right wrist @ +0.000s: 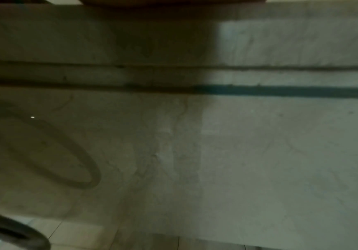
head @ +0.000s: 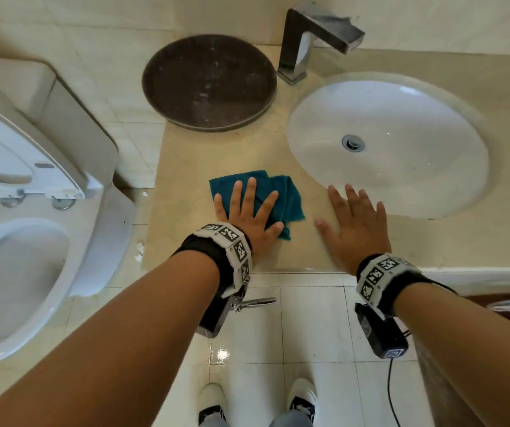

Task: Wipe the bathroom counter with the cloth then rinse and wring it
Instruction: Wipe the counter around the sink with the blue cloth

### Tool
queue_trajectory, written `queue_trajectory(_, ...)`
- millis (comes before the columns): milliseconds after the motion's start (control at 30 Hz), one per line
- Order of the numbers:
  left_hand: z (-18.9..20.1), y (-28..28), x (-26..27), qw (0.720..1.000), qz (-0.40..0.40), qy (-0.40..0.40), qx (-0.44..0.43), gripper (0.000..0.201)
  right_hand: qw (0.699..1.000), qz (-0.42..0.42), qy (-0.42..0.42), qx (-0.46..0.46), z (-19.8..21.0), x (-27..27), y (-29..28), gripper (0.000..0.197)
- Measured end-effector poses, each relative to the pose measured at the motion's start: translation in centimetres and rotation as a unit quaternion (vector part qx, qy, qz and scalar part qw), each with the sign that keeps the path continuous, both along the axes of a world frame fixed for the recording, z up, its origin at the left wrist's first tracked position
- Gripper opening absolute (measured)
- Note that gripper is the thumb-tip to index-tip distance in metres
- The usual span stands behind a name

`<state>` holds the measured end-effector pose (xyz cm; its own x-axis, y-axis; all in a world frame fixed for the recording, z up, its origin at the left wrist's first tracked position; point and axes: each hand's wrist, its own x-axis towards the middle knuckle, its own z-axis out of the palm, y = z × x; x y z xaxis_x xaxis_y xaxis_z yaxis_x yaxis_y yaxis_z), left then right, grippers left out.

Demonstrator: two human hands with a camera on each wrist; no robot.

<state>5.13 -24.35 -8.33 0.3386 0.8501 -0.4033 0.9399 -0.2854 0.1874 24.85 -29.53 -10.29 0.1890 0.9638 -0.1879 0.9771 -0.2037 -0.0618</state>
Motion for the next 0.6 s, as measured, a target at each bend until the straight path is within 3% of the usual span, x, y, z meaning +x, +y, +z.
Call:
queue_trajectory(200,0.9,-0.6,0.1,1.000,0.018,0.017,-0.007,0.056,0.999,0.037,0.007,-0.004,-0.2,0.4,-0.3,0.072)
queue_trajectory(400,1.2,-1.6,-4.3,0.980,0.196,0.042,0.020,0.061,0.998,0.051,0.031,-0.002,0.0,0.6,-0.3,0.071)
queue_trajectory(600,0.9,-1.0,-2.9,0.968,0.249,0.033,-0.009,0.072,0.998,0.042,0.033,0.017,-0.3,0.5,-0.2,0.067)
